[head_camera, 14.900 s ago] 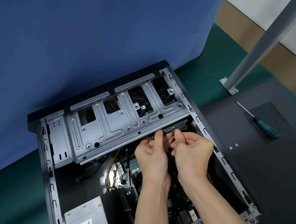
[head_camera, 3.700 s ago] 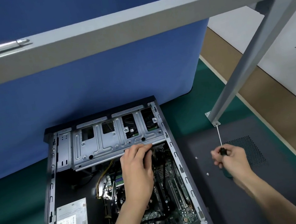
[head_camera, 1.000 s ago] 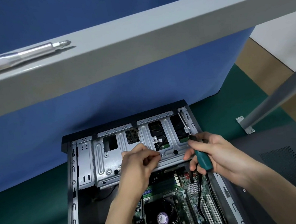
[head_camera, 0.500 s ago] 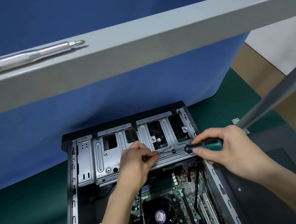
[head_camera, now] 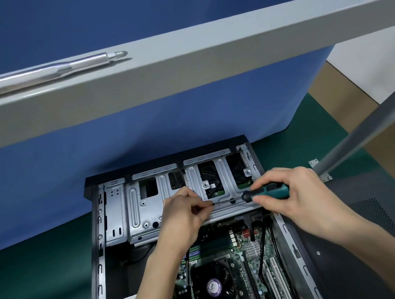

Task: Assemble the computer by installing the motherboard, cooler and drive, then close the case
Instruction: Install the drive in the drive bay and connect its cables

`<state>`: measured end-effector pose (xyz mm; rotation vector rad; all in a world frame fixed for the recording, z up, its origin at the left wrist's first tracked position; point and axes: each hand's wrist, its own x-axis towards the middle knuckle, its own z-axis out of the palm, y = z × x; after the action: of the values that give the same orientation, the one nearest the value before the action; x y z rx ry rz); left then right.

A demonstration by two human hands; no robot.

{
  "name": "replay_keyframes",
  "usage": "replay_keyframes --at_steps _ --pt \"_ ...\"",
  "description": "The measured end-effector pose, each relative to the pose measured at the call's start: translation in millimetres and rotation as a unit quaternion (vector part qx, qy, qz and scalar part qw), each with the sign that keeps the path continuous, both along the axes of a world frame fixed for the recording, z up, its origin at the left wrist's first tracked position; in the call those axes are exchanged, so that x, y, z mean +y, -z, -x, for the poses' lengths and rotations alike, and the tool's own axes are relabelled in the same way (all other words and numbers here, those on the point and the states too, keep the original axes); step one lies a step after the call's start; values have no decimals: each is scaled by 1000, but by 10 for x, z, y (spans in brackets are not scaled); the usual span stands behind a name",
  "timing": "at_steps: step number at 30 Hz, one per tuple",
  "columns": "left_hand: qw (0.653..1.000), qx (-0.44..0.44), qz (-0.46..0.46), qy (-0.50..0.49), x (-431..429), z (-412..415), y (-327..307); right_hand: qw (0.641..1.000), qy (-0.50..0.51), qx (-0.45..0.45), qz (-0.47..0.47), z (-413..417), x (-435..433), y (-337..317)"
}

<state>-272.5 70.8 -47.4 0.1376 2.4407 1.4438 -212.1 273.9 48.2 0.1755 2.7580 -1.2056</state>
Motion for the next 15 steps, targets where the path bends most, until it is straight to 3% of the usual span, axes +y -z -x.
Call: replay_keyframes --at_steps 7,15 --pt "999 18 24 21 -24 9 29 998 -27 4 -53 26 -68 -14" --pt "999 21 -23 30 -1 -37 -135 973 -153 3 -173 273 -242 -259"
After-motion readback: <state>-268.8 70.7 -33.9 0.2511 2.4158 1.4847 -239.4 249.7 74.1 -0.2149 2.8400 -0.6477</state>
